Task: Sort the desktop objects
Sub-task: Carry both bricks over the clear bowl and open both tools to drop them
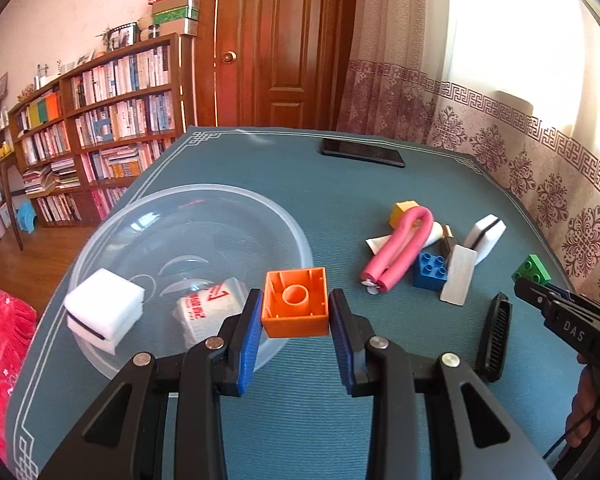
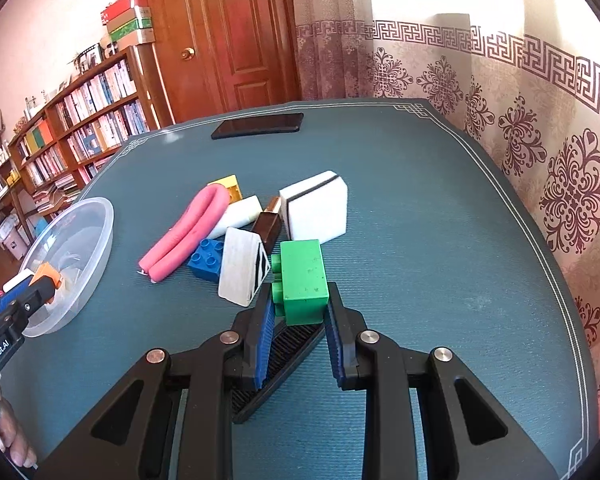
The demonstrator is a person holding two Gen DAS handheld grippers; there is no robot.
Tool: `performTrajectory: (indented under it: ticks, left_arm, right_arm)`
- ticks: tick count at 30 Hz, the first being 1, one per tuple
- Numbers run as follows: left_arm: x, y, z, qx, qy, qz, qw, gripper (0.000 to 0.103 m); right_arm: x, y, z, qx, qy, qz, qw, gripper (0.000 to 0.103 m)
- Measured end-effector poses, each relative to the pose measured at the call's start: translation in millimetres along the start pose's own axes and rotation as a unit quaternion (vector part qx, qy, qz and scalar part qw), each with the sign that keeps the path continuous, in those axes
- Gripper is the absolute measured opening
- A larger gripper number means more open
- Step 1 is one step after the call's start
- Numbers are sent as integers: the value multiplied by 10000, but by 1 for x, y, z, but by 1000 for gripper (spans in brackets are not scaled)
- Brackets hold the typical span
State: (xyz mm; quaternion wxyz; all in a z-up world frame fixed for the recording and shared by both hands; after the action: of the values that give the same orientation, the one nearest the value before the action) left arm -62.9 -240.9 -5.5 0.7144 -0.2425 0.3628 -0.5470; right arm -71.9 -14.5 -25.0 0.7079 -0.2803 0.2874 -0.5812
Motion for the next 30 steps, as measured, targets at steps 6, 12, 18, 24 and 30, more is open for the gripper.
performTrajectory:
  ticks: [6,12,18,24,30]
  left_arm:
    - [35,-11,-3,-109,-266,145,9995,37]
    - [68,-12,-14,-72,-534,237,9983,37]
    - [77,-12,-20,-63,-550,205,9983,37]
    - [80,-13,-21,-61,-534,188,9984,38]
    - [94,-10,-23,79,-527,311,9981,60]
  right_arm:
    - [25,-6,0,-18,-126,203,9997,26]
    - [50,-10,0,-32,-245,407,9989,26]
    - [72,-13,-3,-14,-352,550,9979,26]
    - [94,-22,-5,-48,-493,708,9963,26]
    - [118,-33,-9,-113,-673,835,9942,26]
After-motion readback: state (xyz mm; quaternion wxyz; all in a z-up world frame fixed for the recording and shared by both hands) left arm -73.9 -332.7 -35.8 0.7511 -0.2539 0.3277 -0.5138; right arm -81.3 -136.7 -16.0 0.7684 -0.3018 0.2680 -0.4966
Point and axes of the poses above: each gripper's, at about its wrist camera, not at the fingertips, and z roughly against the way its jaws point, x to its left, y to its underside, the point moved 10 cm from there along -z, roughly the way its jaws point, and after that the axes turned 15 degrees about z, right-handed, at the moved point
